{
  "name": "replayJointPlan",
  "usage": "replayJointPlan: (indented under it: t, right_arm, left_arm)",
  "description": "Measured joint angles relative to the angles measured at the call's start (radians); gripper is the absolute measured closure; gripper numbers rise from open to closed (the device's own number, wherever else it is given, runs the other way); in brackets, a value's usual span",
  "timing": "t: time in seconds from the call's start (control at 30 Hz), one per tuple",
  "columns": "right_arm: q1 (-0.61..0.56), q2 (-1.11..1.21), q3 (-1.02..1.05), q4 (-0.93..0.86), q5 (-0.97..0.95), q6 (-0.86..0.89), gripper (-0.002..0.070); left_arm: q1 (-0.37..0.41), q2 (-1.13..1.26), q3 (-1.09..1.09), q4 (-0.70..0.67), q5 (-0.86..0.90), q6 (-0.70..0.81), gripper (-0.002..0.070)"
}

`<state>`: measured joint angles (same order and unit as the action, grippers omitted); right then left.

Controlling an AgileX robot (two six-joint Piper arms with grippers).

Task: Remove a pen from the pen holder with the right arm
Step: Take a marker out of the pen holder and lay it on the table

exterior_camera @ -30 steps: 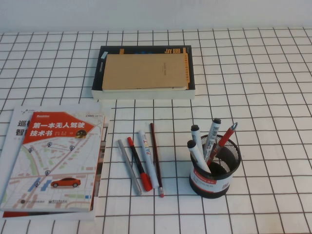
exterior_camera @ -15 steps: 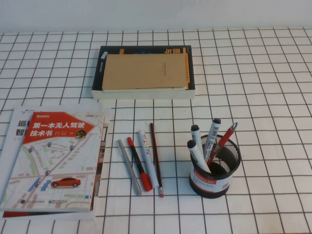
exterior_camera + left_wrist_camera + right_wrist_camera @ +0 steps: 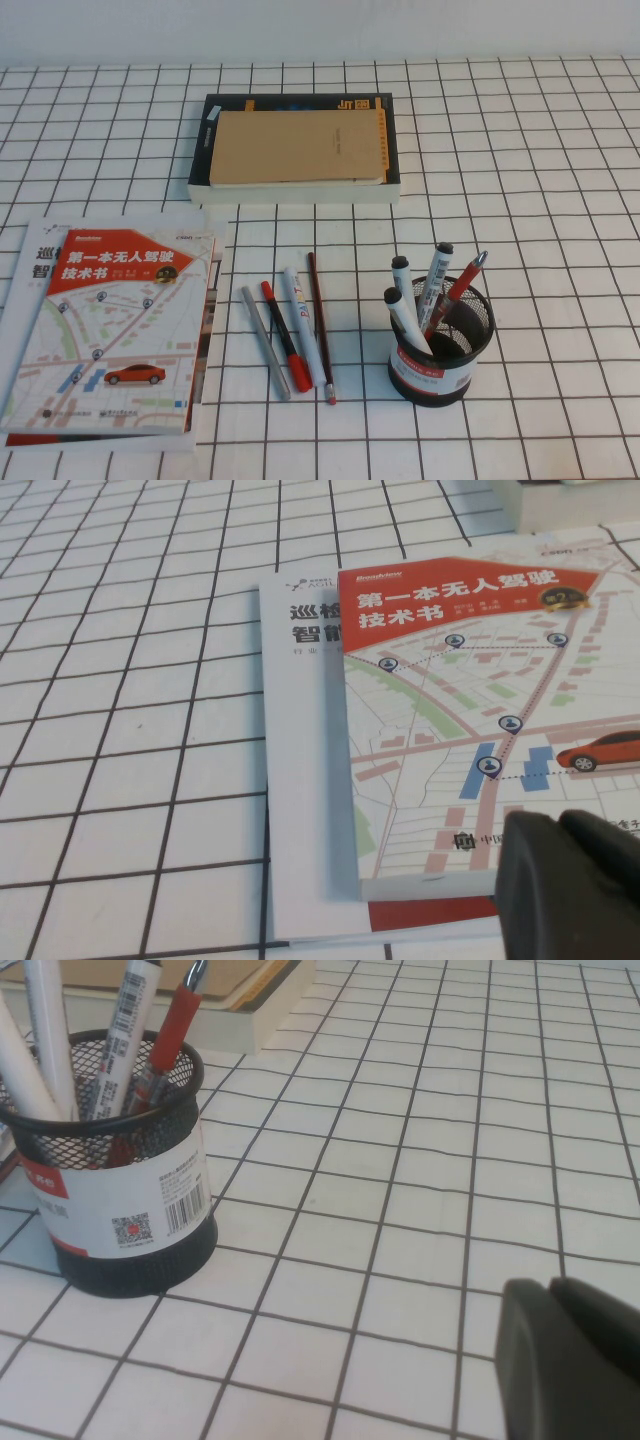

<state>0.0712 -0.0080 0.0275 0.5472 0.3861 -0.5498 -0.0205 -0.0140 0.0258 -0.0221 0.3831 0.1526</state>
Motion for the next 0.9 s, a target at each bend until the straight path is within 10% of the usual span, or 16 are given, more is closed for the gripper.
replayJointPlan:
  t: [0.37,0.9]
  right_arm:
    - [0.000,0.000,0.000,0.088,-0.015,0.000,0.0692]
    - [0.000,0.000,0.002,0.709,-0.247,0.000,0.0692]
  left_arm:
    - [0.000,0.000,0.000,0.000,0.000,0.000,0.0679]
    - [0.000,0.000,0.000,0.000,0.000,0.000,0.0679]
